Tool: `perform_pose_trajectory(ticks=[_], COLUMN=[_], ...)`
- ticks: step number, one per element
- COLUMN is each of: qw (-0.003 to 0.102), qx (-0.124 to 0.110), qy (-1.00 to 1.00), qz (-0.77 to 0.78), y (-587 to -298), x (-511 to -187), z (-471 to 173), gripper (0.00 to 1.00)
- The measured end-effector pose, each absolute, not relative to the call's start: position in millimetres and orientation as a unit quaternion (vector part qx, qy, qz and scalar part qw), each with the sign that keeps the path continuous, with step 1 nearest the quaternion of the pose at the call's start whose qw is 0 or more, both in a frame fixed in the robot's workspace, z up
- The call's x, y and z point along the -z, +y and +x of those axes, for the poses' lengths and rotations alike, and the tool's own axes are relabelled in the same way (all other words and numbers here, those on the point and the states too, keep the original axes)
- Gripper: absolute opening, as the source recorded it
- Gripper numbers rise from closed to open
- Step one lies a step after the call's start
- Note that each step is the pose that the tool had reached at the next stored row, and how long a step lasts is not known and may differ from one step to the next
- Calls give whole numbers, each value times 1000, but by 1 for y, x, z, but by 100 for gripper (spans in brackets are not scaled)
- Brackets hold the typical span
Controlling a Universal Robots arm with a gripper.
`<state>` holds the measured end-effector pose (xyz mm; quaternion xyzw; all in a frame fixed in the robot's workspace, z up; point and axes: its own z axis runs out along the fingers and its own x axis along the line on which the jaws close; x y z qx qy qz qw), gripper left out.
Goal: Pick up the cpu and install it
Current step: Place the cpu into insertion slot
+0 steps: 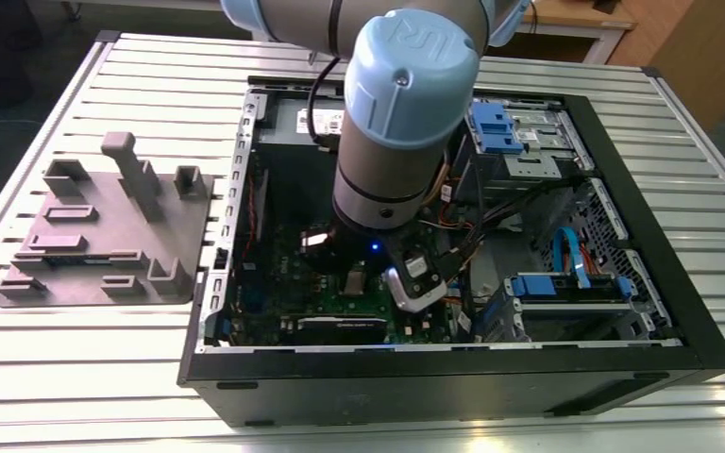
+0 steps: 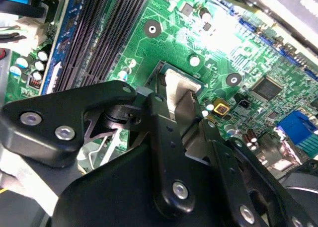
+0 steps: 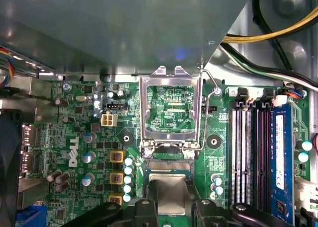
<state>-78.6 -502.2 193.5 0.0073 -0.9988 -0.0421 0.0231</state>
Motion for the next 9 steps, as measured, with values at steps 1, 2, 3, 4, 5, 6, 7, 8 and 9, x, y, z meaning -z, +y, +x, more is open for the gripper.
perform_pose_trajectory(ticks=[1, 2, 3, 4, 5, 6, 7, 8, 9], qw=[23, 23, 23, 23, 23, 23, 23, 23, 23], qx=[42, 43, 43, 43, 43, 44, 44, 43, 43], qy=[-999, -999, -999, -999, -999, -999, -999, -999, -999], qz=[7, 7, 7, 7, 7, 7, 8, 8, 8], y=[-501, -500, -499, -499, -499, -498, -498, -499, -499], x=[-194, -193, -193, -193, -194, -195, -196, -198, -198], z=[-79, -79, -79, -79, -79, -79, -79, -79, -79], gripper=[32, 32, 32, 32, 32, 32, 32, 32, 32])
